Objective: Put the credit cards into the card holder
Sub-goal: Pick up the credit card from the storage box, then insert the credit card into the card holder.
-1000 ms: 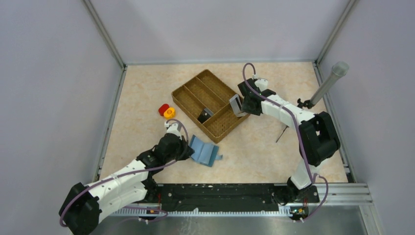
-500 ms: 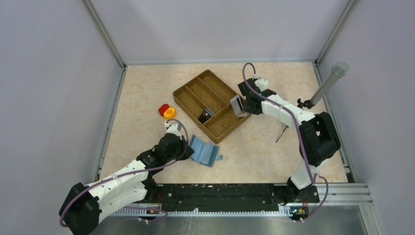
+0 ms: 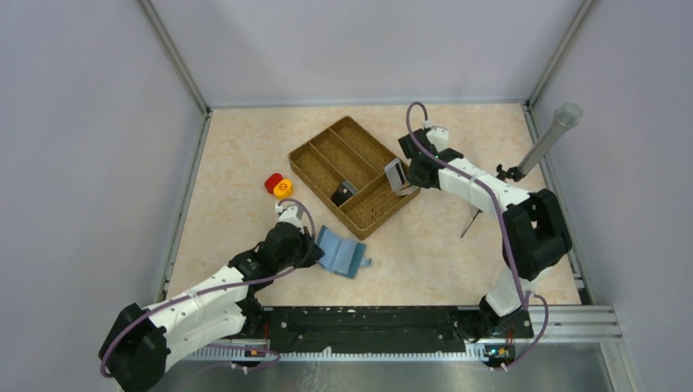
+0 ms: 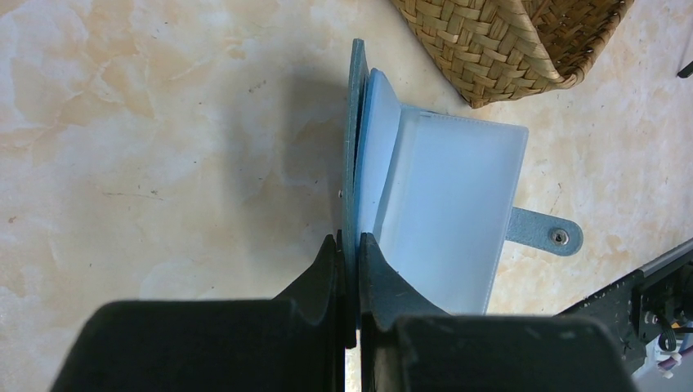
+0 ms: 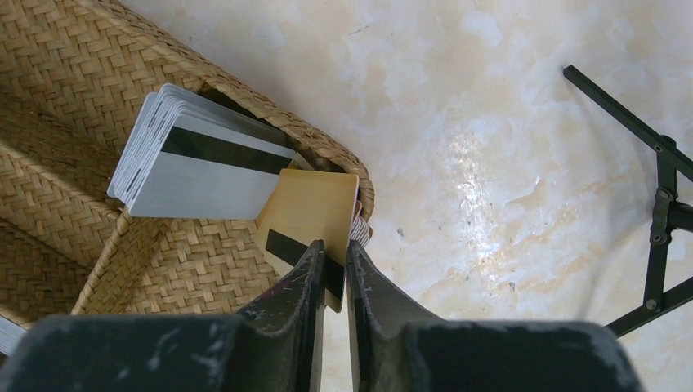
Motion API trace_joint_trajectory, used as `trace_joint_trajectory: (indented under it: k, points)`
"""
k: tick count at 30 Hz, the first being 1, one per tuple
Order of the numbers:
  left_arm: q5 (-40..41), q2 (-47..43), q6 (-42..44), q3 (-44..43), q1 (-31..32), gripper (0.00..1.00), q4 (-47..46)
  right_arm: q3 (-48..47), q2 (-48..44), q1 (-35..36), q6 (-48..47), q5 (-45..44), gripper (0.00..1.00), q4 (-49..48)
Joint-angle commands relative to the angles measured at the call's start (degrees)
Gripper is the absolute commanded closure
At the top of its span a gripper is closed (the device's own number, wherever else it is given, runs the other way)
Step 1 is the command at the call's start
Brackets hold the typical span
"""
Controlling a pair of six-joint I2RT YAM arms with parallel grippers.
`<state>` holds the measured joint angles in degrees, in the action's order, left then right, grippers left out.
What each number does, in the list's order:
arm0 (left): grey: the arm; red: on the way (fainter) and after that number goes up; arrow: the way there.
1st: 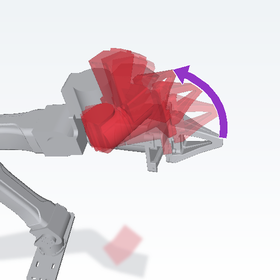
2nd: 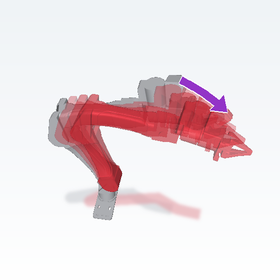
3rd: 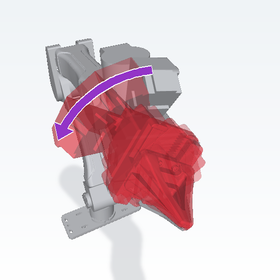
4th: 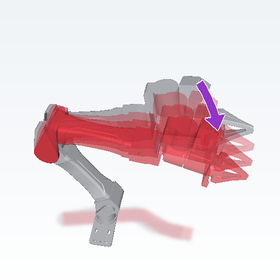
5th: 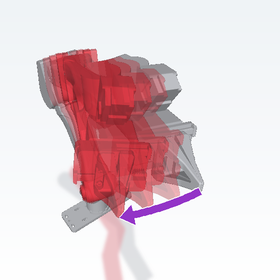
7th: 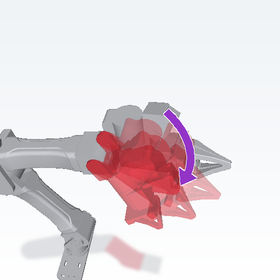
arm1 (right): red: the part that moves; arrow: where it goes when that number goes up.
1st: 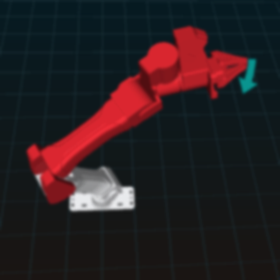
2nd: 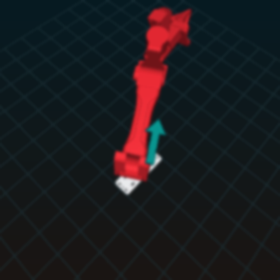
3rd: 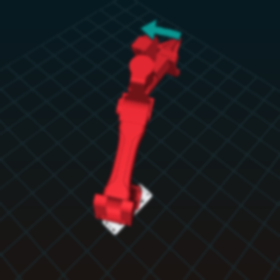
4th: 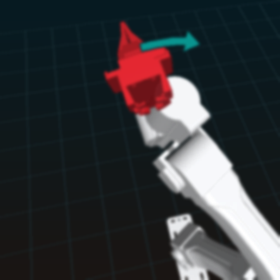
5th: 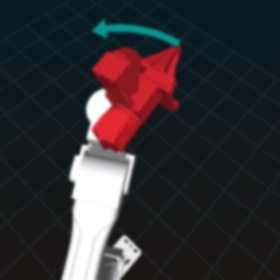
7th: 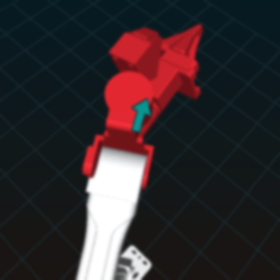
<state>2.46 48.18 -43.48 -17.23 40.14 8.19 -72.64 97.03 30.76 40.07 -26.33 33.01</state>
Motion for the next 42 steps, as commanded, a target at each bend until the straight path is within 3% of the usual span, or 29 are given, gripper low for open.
trace_joint_trajectory:
  k: [1,7,15,24,35,39,42]
  points:
    - [0.57,0.29,0.69,-0.83,-0.19,1.0,-0.47,-0.58,-2.97,0.85,-0.74,-3.78,0.9,0.01]
    - [0.84,-0.36,-0.32,-0.53,-0.17,1.0,-0.28,0.83,-5.08,1.14,-0.66,-5.72,1.0,-3.2]
    - [0.16,-0.14,-1.12,-0.44,-0.24,1.0,-0.31,2.79,-8.91,1.18,-2.43,-4.74,1.0,-9.05]
    - [-1.17,1.07,-4.22,0.33,2.11,1.0,-1.68,9.87,-24.52,2.26,-9.17,0.45,1.0,-12.91]
    - [4.59,5.53,-10.94,-0.21,13.98,1.0,-6.15,22.44,-44.85,5.86,-10.77,28.58,1.0,-8.89]
    - [6.66,8.59,-12.58,-1.17,17.92,1.0,-7.74,29.42,-49.9,8.54,-5.24,39.32,1.0,-14.69]
    - [8.29,10.61,-12.98,-2.65,20.14,1.0,-9.75,34.88,-50.7,12.85,-0.99,42.64,1.0,-21.37]
